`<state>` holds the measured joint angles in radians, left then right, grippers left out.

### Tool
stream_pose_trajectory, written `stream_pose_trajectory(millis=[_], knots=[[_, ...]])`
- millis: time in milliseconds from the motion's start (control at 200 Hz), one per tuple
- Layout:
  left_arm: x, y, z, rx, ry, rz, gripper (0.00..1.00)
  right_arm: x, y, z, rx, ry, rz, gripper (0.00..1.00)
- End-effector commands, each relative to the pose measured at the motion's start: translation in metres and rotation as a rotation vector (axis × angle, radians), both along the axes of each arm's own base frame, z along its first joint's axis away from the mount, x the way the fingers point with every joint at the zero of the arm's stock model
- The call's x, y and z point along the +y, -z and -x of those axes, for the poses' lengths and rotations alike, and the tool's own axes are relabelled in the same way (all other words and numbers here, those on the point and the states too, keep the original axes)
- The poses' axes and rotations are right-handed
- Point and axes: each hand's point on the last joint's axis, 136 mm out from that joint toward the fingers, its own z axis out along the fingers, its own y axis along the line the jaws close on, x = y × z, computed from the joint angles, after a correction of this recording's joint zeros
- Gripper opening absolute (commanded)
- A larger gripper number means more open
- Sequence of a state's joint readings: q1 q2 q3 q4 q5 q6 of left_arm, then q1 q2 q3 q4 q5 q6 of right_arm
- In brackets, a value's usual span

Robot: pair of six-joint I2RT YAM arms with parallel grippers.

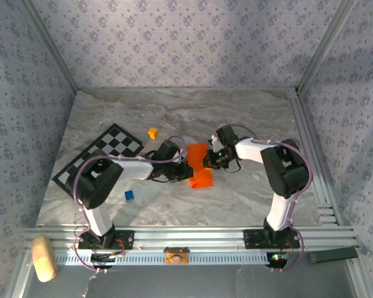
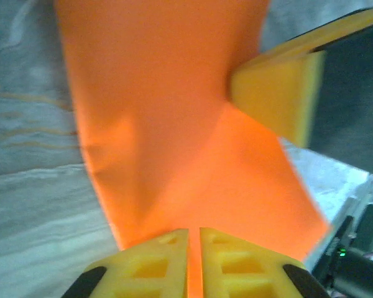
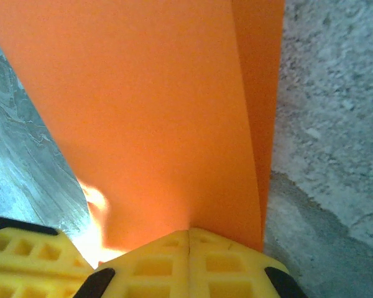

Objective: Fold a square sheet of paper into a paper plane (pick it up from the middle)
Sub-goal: First fold the square sheet of paper in half at the center of the table.

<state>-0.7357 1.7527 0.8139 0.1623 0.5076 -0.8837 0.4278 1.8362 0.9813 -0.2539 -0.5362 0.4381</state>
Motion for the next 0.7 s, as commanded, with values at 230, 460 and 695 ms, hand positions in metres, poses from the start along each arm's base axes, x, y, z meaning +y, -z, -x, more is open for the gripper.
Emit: stream_pose_trajectory(millis=[230,460,695], knots=[[-0.013,0.001,0.005,0.055,-0.009,0.06,0.14,-0.04,0.049,0.033,0.141,0.055,0.211,0.0],[0.005,0.039,0.034,0.121,0.038,-0.049,0.1,-0.04,0.052,0.034,0.145,0.057,0.213,0.0],[0.027,0.047,0.059,0.128,0.073,-0.126,0.09,-0.042,0.054,0.036,0.149,0.063,0.217,0.0]])
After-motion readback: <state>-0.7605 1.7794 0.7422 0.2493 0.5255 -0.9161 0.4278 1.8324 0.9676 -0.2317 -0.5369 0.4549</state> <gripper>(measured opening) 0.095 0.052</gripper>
